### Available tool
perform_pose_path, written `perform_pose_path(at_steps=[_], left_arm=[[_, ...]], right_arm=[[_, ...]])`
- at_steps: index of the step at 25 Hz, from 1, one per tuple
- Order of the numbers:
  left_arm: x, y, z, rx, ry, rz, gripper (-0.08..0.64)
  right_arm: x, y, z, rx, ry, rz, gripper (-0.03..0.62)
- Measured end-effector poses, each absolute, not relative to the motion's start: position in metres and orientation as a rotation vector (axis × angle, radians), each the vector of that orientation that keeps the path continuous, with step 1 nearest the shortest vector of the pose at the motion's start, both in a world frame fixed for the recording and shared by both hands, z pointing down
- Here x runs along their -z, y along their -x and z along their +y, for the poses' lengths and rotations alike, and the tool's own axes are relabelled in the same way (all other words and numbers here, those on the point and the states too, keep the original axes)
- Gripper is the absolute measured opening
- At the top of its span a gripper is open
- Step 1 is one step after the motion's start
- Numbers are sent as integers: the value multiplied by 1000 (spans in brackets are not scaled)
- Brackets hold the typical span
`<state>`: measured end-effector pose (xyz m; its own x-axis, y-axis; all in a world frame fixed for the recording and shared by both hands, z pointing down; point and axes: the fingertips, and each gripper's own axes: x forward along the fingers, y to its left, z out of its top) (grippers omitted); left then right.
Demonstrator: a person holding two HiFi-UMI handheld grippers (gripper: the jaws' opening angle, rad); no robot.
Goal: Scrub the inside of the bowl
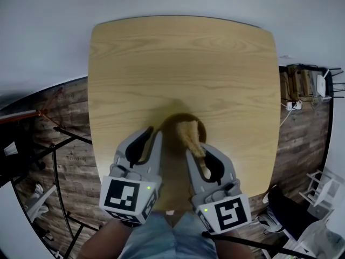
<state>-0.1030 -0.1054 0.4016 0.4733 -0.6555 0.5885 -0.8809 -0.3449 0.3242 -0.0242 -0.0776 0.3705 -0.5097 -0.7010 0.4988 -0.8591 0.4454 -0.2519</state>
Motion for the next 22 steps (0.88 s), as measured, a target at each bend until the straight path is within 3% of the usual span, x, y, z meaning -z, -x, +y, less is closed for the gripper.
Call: perform_pose_path(at_steps=[13,22], left_arm=[[-415,93,-101,-536,-2107,-1205,80],[-412,92,-105,-563,-2120,-1223,38]], right_arm=[[-372,23,-79,-695,-1338,-2383,71],[-382,22,-78,-707,-1313,-2364,71]])
